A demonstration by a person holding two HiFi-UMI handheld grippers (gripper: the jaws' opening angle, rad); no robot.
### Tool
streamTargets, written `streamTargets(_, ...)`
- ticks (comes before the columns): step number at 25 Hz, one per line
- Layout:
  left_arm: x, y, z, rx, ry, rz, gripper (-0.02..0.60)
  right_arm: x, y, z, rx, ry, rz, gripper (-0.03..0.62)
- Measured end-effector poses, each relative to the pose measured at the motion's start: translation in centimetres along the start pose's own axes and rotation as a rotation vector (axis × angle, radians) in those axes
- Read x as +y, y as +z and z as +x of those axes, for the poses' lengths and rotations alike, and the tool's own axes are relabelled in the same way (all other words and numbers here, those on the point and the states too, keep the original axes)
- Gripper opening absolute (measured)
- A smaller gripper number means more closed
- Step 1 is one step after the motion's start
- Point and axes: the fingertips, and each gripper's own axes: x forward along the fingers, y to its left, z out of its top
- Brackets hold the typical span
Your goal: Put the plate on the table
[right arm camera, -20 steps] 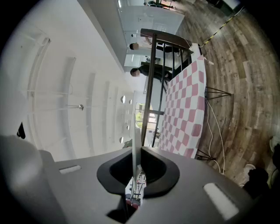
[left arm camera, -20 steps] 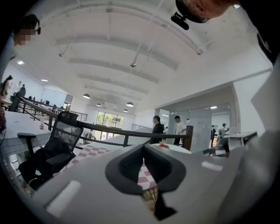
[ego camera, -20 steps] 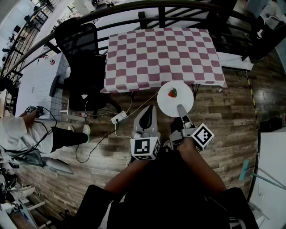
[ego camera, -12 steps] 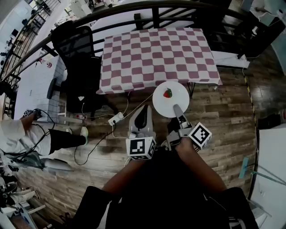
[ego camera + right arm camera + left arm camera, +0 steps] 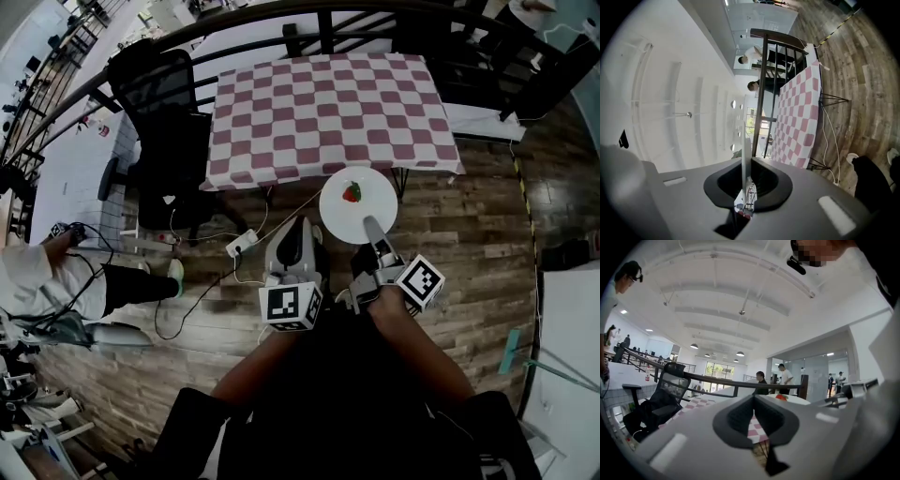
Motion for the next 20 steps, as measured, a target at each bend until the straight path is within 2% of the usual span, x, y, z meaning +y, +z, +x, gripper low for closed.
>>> streamTargets(4,0.0,-0.3,0.5,0.013,0.000,-0.041,0.009,-0.5,-0.9,0.2,0.027,-0.012,0.014,0.018)
streamTargets(10,-0.5,-0.5,2.1,0.018,-0.006,-0.002,0.009,-0.8,-0.1,1.3,0.033,-0.018,0.001,0.018)
streamTargets(20,-1.0,-0.4,5.1,-0.002,-0.034,0.045,0.009,-1.5,2.5,3.3,-0.021,-0.041,0.025,0.018)
